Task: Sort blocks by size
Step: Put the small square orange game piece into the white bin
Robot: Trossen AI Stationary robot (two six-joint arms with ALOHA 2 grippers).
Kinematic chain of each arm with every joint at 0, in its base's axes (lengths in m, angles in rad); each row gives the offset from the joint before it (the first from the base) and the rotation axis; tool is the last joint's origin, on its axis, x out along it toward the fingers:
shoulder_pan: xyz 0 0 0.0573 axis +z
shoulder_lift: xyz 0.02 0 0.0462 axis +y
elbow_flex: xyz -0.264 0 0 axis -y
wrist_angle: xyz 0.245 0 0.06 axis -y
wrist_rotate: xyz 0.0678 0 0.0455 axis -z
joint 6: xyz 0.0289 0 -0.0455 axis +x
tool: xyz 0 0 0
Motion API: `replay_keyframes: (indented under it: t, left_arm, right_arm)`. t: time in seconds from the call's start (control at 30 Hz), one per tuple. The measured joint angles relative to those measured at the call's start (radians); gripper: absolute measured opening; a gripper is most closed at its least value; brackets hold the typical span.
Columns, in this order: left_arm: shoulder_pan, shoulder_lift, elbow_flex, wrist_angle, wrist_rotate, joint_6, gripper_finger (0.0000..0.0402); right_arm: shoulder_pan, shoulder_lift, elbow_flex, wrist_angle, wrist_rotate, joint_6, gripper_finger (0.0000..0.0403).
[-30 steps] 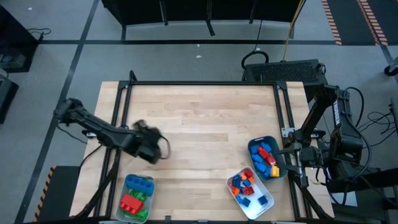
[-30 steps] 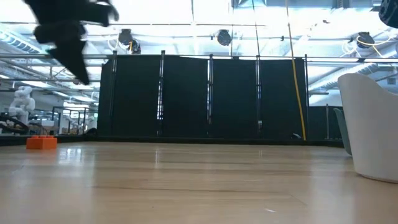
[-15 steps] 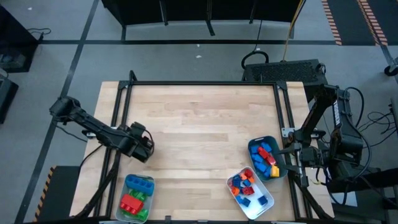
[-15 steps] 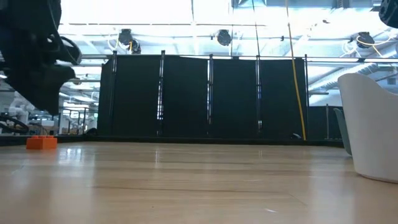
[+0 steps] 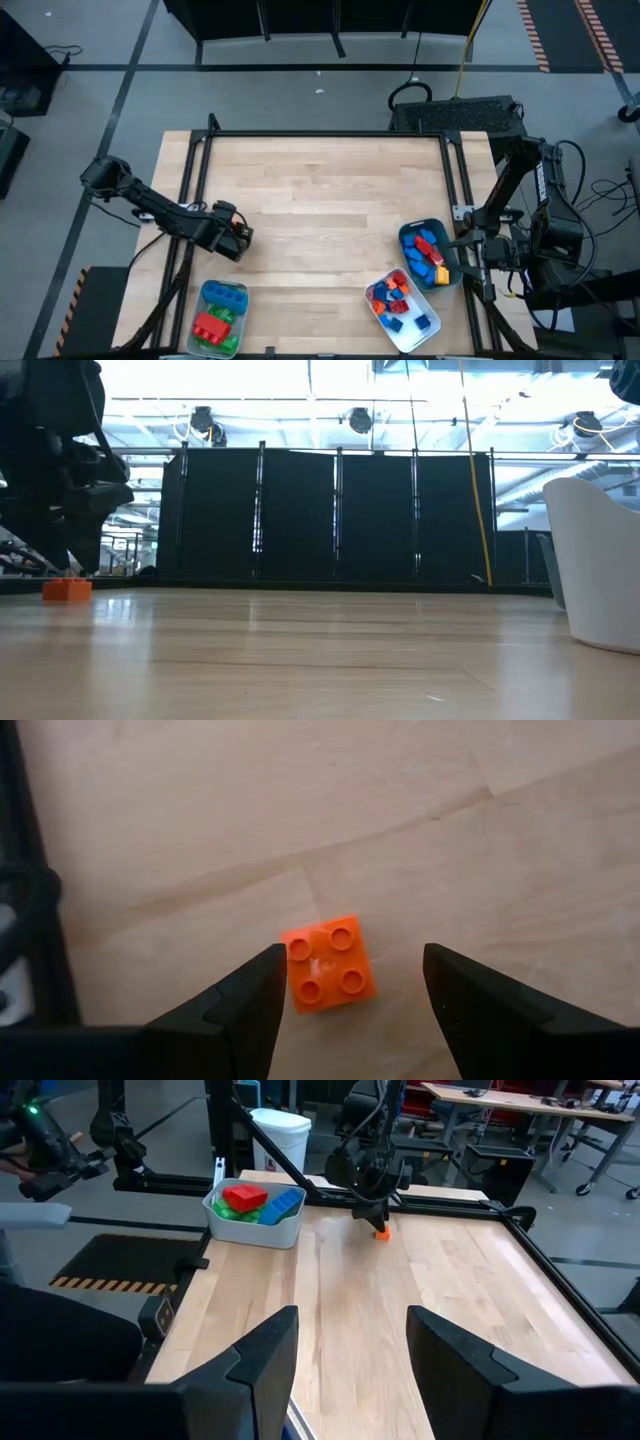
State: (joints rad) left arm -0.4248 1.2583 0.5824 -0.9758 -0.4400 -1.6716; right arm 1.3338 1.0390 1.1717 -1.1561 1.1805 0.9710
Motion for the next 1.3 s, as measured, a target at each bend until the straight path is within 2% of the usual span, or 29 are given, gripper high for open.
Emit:
replay_keyframes:
  t: [0.2,0.67,0.77,0.9,1.1,1.17,1.3]
  left_arm:
    - [0.002,0.026,-0.022,-0.023,-0.002,-0.058,0.0236]
    - [0.004,0.213,-0.016,0.067,0.014,-0.104,0.0233]
    - [0.004,0.226,-0.017,0.076,0.014,-0.105,0.0211]
    - [0.004,0.229,-0.015,0.080,0.005,-0.104,0.0147]
    - [0.005,0.232,0.010,0.071,-0.002,-0.092,0.0141]
    - [0.006,0.236,0.037,0.096,-0.023,-0.058,0.0141]
    - [0.005,0.233,0.124,0.272,-0.178,0.118,0.0141]
  right_arm:
    - [0.000,0.010,0.000,0.000,-0.001,-0.014,0.0171]
    - [0.000,0.037,0.000,0.000,-0.003,-0.015,0.0171]
    - [0.000,0.037,0.000,0.000,-0.003,-0.015,0.0171]
    - [0.000,0.037,0.000,0.000,-0.004,-0.015,0.0171]
    - [0.000,0.037,0.000,0.000,-0.004,-0.015,0.0171]
    - [0.000,0.037,0.000,0.000,-0.004,-0.015,0.0171]
    - [0.000,0.037,0.000,0.000,-0.003,-0.015,0.0171]
